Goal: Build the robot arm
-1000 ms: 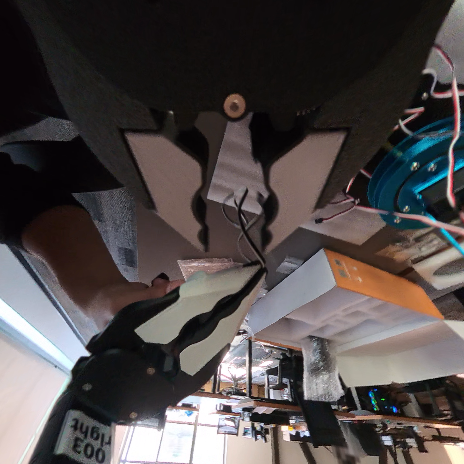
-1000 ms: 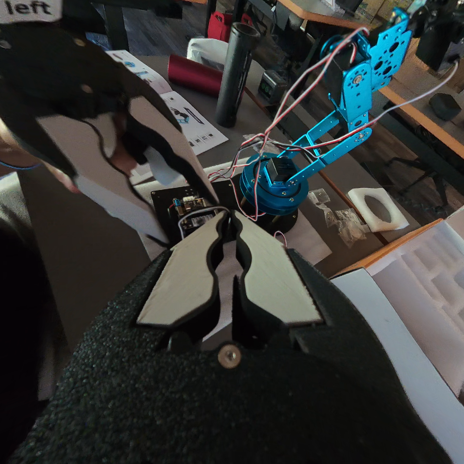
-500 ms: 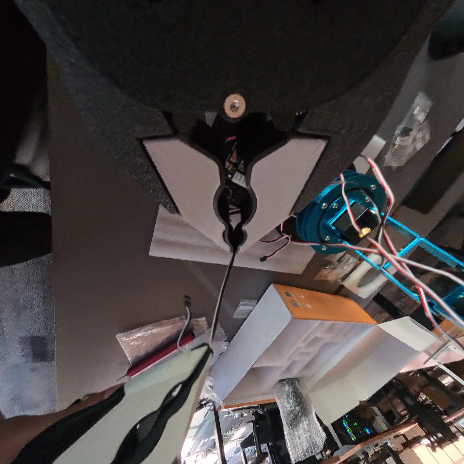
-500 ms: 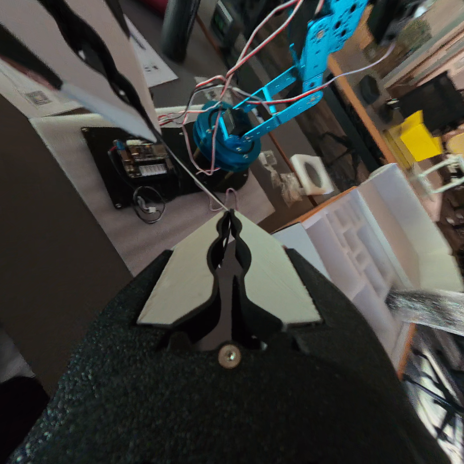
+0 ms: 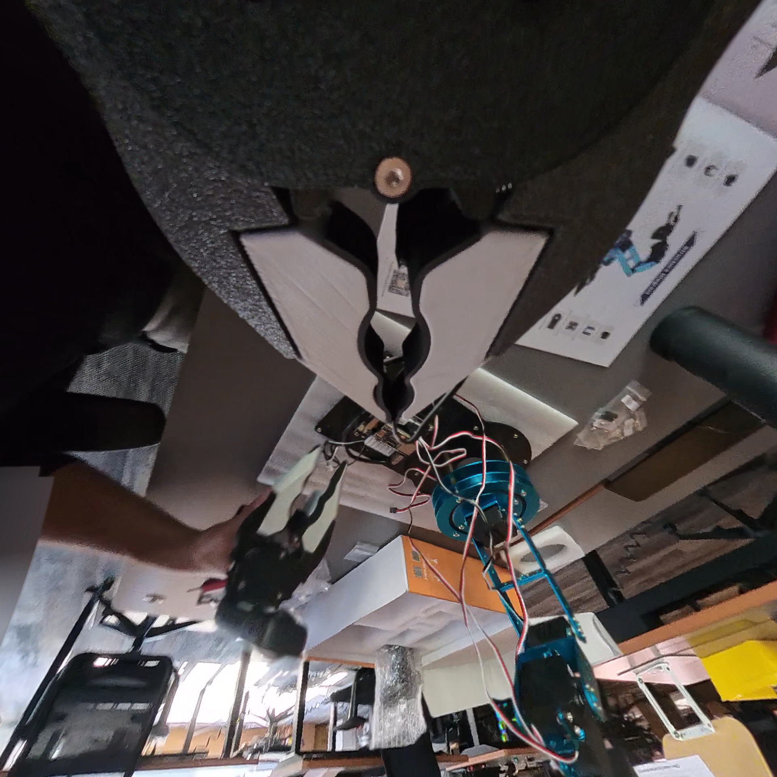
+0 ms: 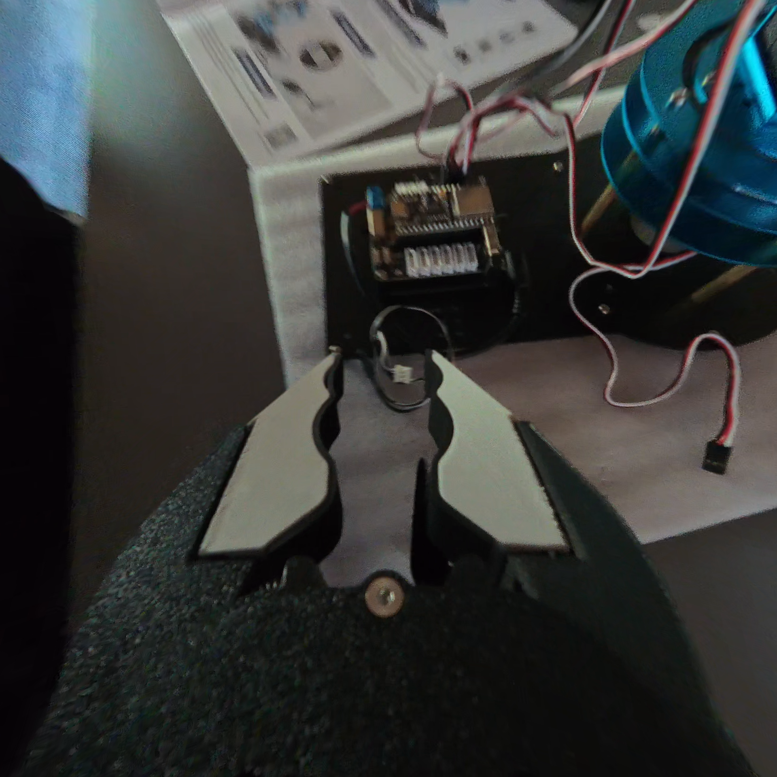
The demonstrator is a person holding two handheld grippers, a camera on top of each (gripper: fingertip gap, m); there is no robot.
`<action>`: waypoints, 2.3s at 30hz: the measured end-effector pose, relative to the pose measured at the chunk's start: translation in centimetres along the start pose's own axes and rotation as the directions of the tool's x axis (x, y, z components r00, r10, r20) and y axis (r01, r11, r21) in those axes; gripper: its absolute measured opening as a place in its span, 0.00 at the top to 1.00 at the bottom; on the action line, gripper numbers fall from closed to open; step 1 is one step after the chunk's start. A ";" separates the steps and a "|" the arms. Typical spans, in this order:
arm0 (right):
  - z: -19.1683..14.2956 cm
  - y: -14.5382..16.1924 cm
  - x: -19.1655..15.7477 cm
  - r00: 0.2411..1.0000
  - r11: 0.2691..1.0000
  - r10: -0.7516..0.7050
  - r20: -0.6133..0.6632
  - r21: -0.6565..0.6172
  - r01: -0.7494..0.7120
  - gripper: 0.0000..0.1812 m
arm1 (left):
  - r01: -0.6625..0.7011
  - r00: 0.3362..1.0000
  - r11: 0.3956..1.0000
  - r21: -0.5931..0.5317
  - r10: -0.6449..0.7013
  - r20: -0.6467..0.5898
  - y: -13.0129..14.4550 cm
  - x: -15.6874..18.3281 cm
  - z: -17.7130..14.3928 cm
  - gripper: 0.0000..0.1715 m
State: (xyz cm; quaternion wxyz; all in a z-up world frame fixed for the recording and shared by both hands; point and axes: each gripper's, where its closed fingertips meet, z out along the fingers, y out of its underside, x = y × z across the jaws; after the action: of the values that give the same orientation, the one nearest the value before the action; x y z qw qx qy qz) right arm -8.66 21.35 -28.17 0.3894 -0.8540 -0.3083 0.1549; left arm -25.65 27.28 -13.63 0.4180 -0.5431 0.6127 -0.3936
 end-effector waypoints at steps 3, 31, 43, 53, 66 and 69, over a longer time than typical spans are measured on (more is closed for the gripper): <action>1.1 2.1 0.6 0.995 0.984 -0.094 -0.031 -0.156 0.088 0.98 | 0.073 0.997 0.997 0.018 -0.073 -0.025 0.6 -0.4 -1.2 1.00; 0.4 -15.5 -16.3 0.841 0.911 -0.173 0.512 0.407 -0.060 0.75 | 0.127 0.887 0.992 -0.014 -0.120 -0.445 -0.7 9.9 1.3 1.00; 3.9 -11.5 -14.2 0.944 0.968 -0.241 0.228 0.131 0.215 1.00 | 0.115 0.964 0.993 0.012 -0.109 -0.243 1.9 7.4 -4.1 1.00; 2.9 -6.6 -9.0 0.957 0.959 -0.272 -0.098 -0.113 0.261 1.00 | 0.187 0.960 0.982 0.034 -0.175 -0.219 3.7 7.6 -5.1 1.00; -4.5 -7.4 0.0 0.772 0.978 -0.126 -0.623 0.052 0.201 1.00 | 0.180 0.937 0.978 -0.106 -0.204 -0.284 6.7 13.6 2.4 1.00; -6.4 -9.8 -0.8 0.791 0.935 -0.027 -0.611 0.265 0.237 1.00 | 0.169 0.929 0.977 -0.133 -0.203 -0.311 6.8 15.4 4.8 0.87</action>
State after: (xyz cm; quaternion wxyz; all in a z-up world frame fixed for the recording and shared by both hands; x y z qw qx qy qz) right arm -10.02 22.18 -16.57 0.6131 -0.7577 -0.1992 -0.1013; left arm -24.37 12.52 -22.91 0.2442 -0.5480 0.6383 -0.4823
